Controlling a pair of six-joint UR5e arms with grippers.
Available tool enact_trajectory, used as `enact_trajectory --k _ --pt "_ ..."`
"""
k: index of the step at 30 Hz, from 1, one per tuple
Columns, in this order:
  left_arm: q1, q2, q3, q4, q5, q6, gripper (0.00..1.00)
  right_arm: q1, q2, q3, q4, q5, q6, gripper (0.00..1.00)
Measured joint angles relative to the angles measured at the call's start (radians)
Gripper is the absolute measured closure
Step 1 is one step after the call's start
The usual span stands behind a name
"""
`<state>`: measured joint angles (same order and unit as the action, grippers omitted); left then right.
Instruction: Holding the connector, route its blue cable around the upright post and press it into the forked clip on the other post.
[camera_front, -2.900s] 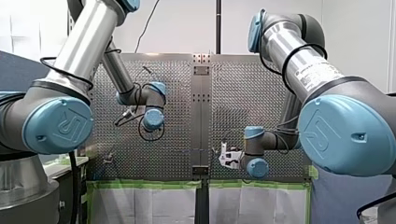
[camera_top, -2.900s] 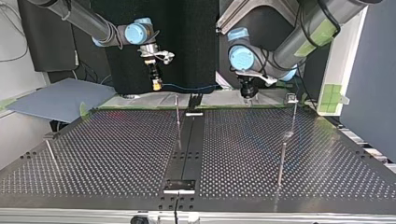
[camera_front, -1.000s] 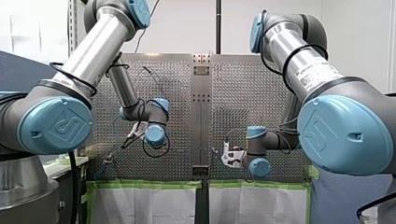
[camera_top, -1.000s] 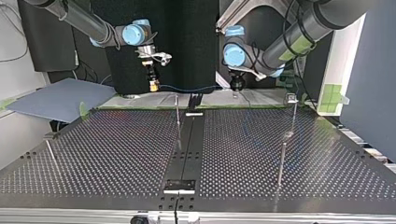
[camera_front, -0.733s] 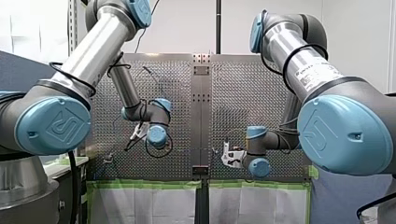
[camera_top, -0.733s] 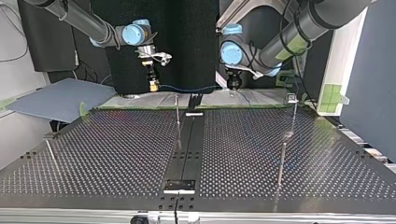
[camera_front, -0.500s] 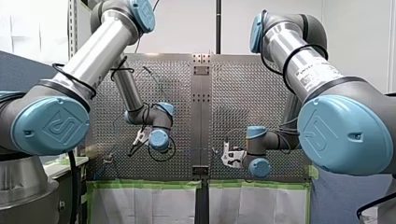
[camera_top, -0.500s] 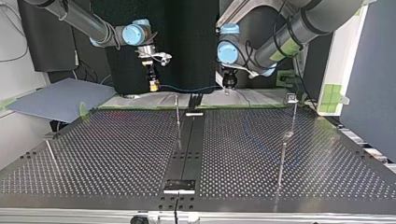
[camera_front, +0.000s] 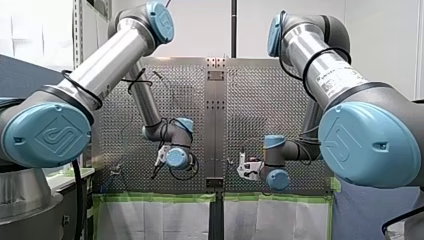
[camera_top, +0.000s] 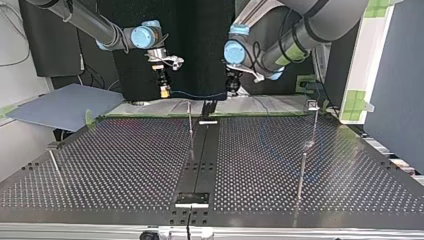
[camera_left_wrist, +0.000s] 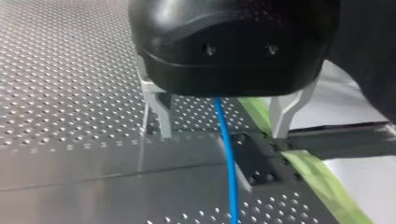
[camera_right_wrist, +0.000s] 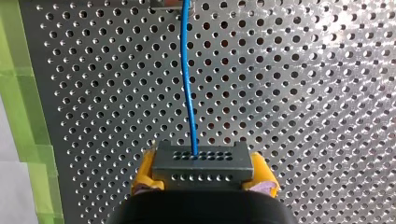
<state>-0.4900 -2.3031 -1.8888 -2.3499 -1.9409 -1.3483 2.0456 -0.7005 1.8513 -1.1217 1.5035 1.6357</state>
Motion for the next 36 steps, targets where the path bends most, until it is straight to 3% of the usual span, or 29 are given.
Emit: enact_trajectory --k 29,36 --pt "-0.071 -0.063 0.129 0.011 -0.025 -0.232 0.00 0.000 -0.001 -0.002 0.002 -0.002 -0.003 1.00" --pt "-0.089 -0.106 0.146 0.006 -0.035 -0.291 0.00 -0.003 -0.001 -0.009 0.009 -0.011 -0.011 1.00"
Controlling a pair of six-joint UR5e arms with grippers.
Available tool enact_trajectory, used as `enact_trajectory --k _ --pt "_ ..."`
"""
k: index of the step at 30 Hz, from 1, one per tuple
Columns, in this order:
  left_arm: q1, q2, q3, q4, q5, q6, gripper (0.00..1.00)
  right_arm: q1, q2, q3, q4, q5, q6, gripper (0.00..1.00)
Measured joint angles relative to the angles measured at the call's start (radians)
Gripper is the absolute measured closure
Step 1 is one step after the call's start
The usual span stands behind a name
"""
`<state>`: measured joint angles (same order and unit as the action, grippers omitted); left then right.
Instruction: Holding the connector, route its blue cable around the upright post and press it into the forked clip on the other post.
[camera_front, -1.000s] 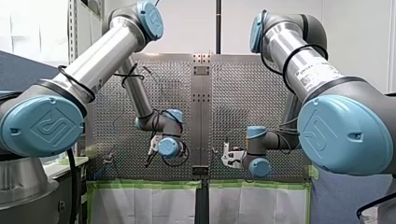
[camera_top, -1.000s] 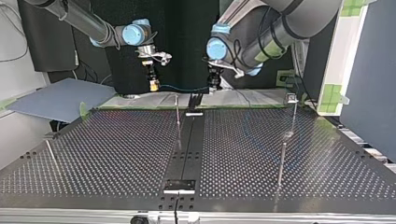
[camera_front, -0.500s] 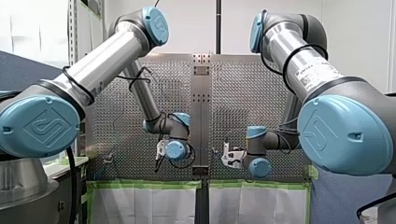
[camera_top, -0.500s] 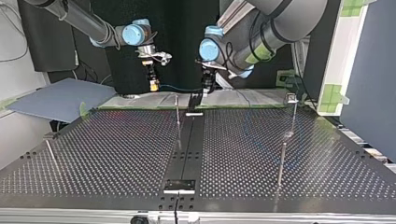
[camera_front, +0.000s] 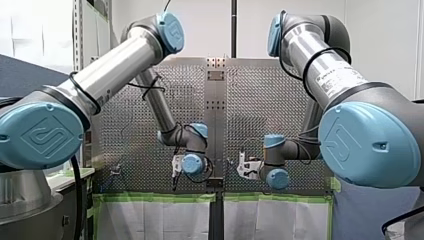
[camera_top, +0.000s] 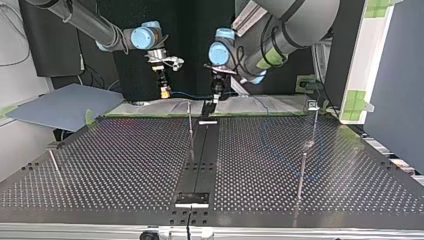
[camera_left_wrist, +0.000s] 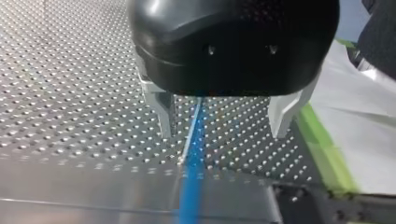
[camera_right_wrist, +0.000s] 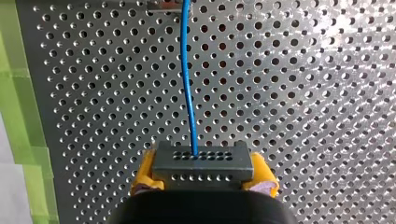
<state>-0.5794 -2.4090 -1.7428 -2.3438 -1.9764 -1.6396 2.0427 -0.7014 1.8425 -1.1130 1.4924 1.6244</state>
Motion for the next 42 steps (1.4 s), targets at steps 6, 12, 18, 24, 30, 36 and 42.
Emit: enact_trajectory --k 6,12,18,24,30,36,42 --pt "-0.019 -0.013 0.020 0.034 -0.014 -0.052 0.00 -0.007 0.000 -0.001 0.015 -0.032 -0.019 1.00" --pt "-0.025 -0.013 0.055 0.038 -0.015 -0.079 0.00 -0.013 0.001 -0.001 0.024 -0.073 -0.033 1.00" --pt "-0.031 -0.014 0.066 0.038 -0.008 -0.085 0.00 -0.024 0.001 -0.001 0.025 -0.097 -0.038 1.00" --pt "-0.037 -0.013 0.068 0.037 -0.003 -0.089 0.00 -0.042 0.000 -0.001 0.029 -0.104 -0.039 1.00" --pt "-0.042 -0.014 0.068 0.033 -0.015 -0.088 0.00 -0.054 0.000 -0.001 0.032 -0.108 -0.042 1.00" --pt "-0.042 -0.014 0.068 0.032 -0.045 -0.090 0.00 -0.058 0.000 -0.001 0.034 -0.109 -0.044 1.00" --pt "-0.042 -0.014 0.068 0.034 -0.051 -0.088 0.00 -0.058 0.001 -0.001 0.036 -0.116 -0.045 1.00"
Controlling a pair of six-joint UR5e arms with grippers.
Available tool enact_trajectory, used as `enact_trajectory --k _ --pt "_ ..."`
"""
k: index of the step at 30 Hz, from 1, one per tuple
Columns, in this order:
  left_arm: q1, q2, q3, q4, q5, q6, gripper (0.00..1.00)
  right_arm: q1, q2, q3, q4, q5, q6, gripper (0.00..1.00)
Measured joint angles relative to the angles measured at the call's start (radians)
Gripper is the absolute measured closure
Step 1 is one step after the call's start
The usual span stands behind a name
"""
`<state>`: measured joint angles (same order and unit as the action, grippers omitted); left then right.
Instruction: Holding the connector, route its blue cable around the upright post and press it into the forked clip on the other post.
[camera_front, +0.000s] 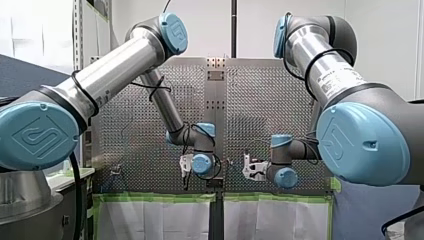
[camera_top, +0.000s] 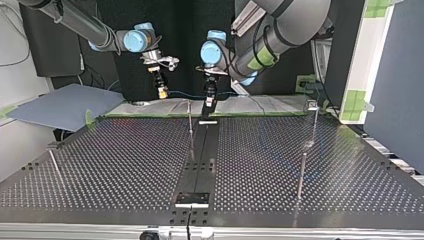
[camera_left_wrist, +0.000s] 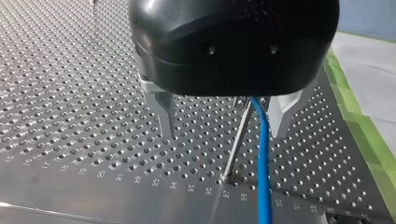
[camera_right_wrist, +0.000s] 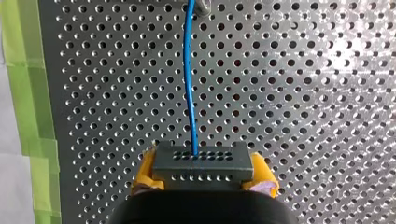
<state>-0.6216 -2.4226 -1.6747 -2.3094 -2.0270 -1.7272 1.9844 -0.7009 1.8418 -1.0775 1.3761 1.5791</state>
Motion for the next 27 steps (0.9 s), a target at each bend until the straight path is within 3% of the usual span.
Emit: enact_trajectory --k 11,17,18,20,22,23,25,26,27 --pt "0.006 0.000 0.001 0.023 0.006 0.005 0.00 0.000 0.000 0.000 0.004 -0.007 0.000 1.00" --pt "0.012 0.000 0.001 0.025 -0.014 0.035 0.00 0.000 0.000 0.000 0.006 -0.008 -0.001 1.00" --pt "0.014 0.000 0.001 0.025 -0.016 0.041 0.09 0.000 0.000 0.000 0.006 -0.008 -0.001 1.00" --pt "0.016 0.000 0.001 0.024 -0.019 0.052 0.12 0.000 0.000 0.000 0.006 -0.008 -0.001 1.00" --pt "0.016 0.000 0.001 0.024 -0.020 0.061 0.33 0.000 0.000 0.000 0.006 -0.008 -0.001 1.00" --pt "0.017 0.000 0.001 0.024 -0.019 0.066 0.33 0.000 0.000 0.000 0.006 -0.008 -0.001 1.00" --pt "0.016 0.000 0.001 0.025 -0.018 0.072 0.63 0.000 0.000 0.000 0.005 -0.008 0.000 1.00" --pt "0.015 0.000 0.001 0.025 -0.017 0.074 0.63 0.000 0.000 0.000 0.005 -0.008 0.000 1.00" --pt "0.015 0.000 0.001 0.025 -0.017 0.075 0.73 0.000 0.000 0.000 0.005 -0.008 0.000 1.00"
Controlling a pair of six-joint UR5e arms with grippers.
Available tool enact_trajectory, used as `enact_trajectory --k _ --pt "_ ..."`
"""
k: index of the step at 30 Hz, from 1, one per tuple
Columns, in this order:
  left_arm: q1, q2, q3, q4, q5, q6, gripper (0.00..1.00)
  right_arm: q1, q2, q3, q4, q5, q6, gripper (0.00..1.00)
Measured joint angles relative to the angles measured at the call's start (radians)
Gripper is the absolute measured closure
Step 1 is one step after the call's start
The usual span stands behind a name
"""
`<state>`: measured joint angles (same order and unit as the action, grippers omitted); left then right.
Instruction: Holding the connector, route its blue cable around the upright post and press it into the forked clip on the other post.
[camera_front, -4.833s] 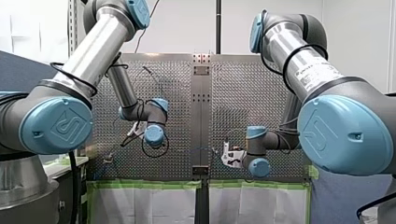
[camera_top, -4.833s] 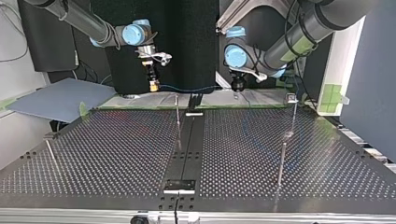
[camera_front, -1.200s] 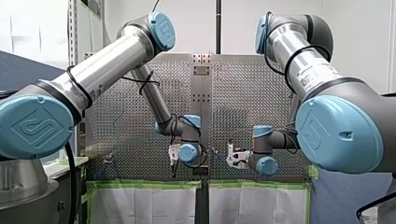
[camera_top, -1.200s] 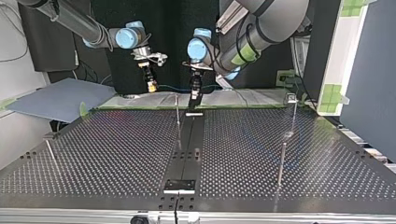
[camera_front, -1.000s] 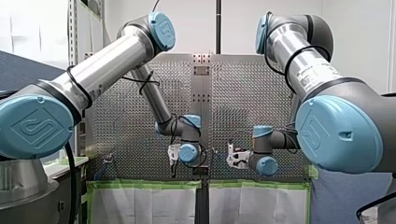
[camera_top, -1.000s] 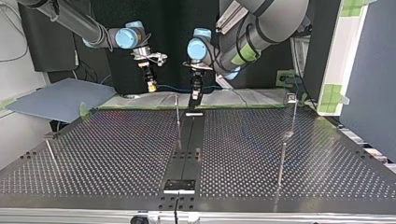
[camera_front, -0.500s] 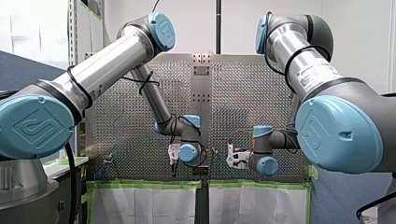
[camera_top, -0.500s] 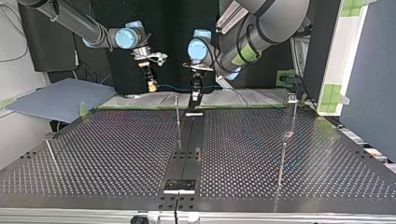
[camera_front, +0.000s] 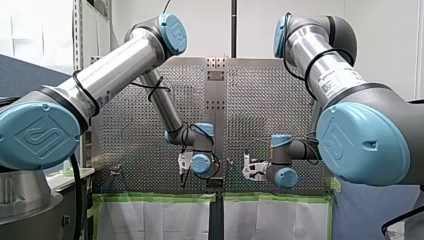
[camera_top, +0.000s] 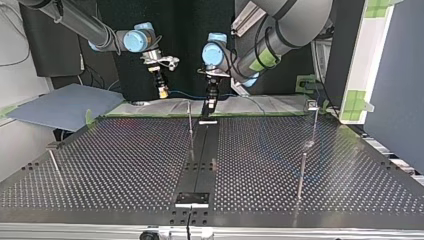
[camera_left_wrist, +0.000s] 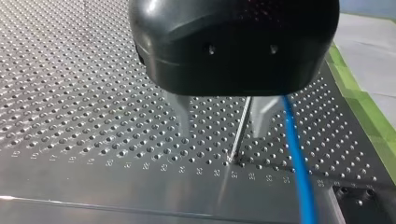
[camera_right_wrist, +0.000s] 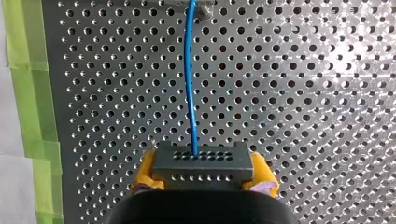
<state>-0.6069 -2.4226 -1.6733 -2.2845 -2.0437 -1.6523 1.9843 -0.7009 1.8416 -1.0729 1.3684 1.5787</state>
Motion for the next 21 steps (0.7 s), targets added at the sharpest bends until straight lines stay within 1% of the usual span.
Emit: enact_trajectory --k 1,2,3,14,21 --pt "0.000 0.000 0.000 0.000 0.001 0.001 0.84 0.000 0.000 0.000 -0.001 0.000 0.000 1.00" --pt "0.000 0.000 0.000 0.000 0.002 0.002 0.84 0.000 0.000 0.000 -0.001 0.000 0.000 1.00" --pt "0.000 0.000 0.000 0.000 0.003 0.002 0.98 0.000 0.000 0.000 -0.002 0.000 0.000 1.00" --pt "-0.001 0.000 0.000 0.000 0.021 0.011 0.98 -0.004 0.000 0.000 -0.008 0.000 0.000 1.00" --pt "0.001 0.000 0.000 0.000 0.018 0.019 0.98 -0.008 0.000 0.000 -0.003 0.000 -0.001 1.00"
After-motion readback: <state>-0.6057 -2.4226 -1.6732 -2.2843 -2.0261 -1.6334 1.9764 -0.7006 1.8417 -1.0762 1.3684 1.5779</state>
